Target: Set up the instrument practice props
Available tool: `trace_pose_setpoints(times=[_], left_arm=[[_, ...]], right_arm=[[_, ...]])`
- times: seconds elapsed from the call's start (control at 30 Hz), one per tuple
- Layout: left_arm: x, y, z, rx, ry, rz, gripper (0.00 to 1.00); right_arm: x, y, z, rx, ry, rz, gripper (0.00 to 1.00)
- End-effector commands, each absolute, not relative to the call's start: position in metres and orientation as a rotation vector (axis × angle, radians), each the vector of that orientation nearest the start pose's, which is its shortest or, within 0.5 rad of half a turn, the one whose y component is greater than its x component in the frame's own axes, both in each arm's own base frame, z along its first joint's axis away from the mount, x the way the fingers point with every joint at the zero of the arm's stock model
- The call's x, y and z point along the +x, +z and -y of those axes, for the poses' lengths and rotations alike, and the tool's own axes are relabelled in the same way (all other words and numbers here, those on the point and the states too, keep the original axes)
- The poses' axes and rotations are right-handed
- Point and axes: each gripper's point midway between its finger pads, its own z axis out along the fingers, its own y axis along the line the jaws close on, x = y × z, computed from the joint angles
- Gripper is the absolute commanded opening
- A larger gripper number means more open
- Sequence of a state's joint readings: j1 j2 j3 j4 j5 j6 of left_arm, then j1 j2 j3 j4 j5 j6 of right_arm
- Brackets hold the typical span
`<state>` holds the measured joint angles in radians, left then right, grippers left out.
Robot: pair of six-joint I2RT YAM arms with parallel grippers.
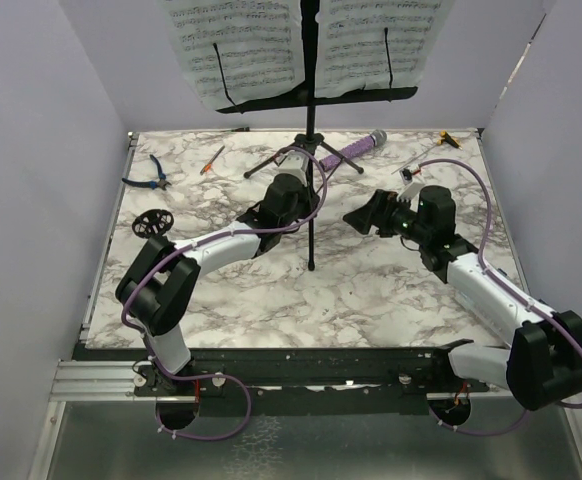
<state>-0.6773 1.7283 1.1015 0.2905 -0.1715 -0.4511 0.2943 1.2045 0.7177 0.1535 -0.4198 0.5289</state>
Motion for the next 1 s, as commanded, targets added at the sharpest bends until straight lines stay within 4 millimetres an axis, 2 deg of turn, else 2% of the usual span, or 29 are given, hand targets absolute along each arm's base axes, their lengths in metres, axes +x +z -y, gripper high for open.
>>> trace_pose_setpoints(times=[0.0,0.17,0.97], left_arm=[[0.431,0.172,0.296,0.067,-0.461,-1.892,0.2],[0.433,0.171,0.284,0.075,-0.373,-1.893,0.0],[0.435,0.162,0.228,0.03,-0.111,-1.929,0.0]], right_arm=[[0.334,0.19,-0.194,-0.078,0.929,-2.004,0.87],[0.336,0.188,-0.195,-0.079,0.932,-2.009,0.87],[0.359,0.183,-0.198,-0.081,0.893,-2.026,0.87]])
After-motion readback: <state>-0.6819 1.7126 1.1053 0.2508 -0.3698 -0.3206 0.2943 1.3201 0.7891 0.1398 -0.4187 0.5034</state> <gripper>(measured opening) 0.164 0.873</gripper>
